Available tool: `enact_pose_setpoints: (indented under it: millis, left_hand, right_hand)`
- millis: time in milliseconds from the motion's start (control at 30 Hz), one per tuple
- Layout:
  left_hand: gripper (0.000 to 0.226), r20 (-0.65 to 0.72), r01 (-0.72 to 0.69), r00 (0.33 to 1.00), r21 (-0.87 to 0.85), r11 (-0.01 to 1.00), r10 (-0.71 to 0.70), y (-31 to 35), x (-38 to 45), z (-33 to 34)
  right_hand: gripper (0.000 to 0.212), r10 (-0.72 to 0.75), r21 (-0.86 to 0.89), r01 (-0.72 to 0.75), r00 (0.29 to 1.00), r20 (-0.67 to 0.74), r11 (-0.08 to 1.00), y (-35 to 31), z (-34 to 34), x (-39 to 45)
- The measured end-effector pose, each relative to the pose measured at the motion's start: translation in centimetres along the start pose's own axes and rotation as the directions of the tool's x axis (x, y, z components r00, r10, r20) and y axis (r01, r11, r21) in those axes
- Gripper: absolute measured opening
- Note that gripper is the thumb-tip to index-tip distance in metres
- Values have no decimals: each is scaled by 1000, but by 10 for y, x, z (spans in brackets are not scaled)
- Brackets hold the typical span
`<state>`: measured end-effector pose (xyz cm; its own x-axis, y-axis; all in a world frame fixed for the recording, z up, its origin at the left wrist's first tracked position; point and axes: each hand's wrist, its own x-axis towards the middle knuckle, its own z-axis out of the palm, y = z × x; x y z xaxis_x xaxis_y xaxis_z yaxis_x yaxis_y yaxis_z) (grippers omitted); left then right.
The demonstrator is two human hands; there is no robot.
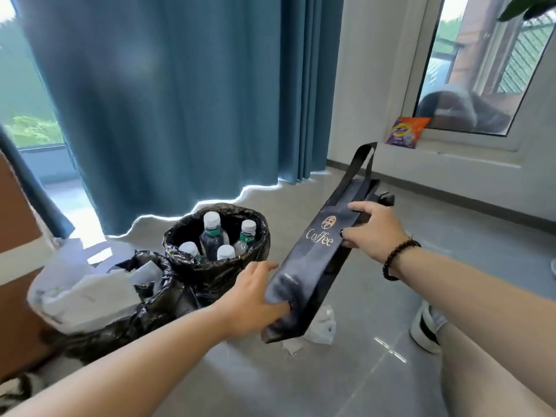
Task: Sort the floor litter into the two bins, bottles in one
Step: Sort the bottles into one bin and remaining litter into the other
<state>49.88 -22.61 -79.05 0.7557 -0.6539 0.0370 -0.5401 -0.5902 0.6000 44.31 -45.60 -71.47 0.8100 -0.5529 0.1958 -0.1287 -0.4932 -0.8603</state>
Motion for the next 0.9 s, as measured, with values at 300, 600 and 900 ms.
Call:
enact_pose_setpoints:
  millis: [300,600,900]
  left_hand:
    - [141,159,-224,974,586,779,161,-4,-113,-50]
    - [72,-150,-276,902,517,810,404,-15,-145,-103]
    - [40,-328,-464,806,164,870,492,-7,-121,-128]
  right_hand:
    - [46,155,367,-208,973,170,906,-86,-11,-74]
    - [21,130,393,-222,960,248,893,-123,-7,-77]
    - [16,272,41,-325,848,455,945,-96,16,-95]
